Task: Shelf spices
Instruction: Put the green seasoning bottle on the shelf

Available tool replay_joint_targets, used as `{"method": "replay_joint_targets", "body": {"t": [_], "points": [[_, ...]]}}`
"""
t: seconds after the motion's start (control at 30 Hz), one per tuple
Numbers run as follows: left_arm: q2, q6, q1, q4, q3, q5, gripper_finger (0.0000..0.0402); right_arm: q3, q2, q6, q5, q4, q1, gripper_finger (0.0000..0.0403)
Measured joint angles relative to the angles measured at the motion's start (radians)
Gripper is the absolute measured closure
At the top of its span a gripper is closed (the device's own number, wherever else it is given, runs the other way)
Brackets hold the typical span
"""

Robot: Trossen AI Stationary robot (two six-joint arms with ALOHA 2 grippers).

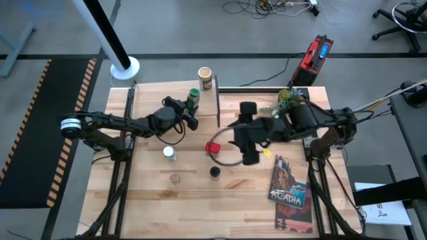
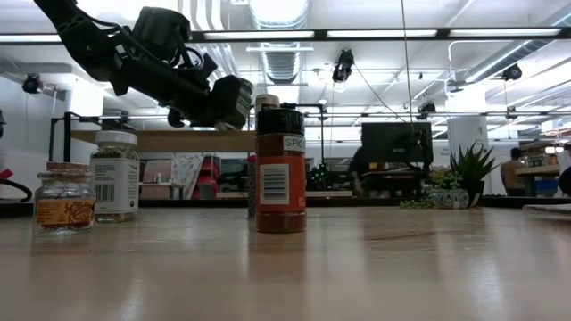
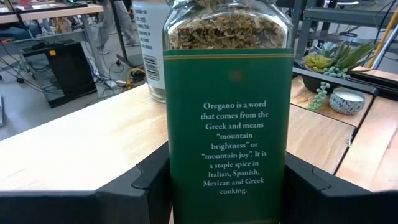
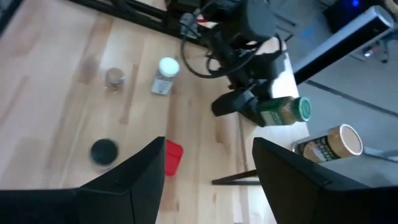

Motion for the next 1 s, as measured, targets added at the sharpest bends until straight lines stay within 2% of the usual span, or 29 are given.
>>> {"method": "replay_joint_targets", "body": {"t": [0.17,0.37,0.6,0.83,1.0], "points": [[0.0,0.003,0.0,-0.001,0.0,0.017,0.0214,-0.086,-0.001,-0.067,-0.145,0.129,-0.114,0.0192],[0.0,0.025,0.0,0.007,-0.002,0.031,0.0213,-0.187,-0.002,-0.142,-0.186,0.303,-0.253,0.0186],[0.001,0.027,0.0,0.012,-0.003,0.031,0.0213,-0.298,-0.002,-0.115,-0.416,0.519,-0.422,0.0175],[0.001,0.042,0.0,0.018,-0.003,0.041,0.0214,-0.425,-0.003,-0.098,-0.474,0.7,-0.517,0.0159],[0.002,0.06,0.0,0.035,-0.004,0.105,0.0214,-0.49,-0.003,-0.075,-0.529,0.77,-0.549,0.0144]]}}
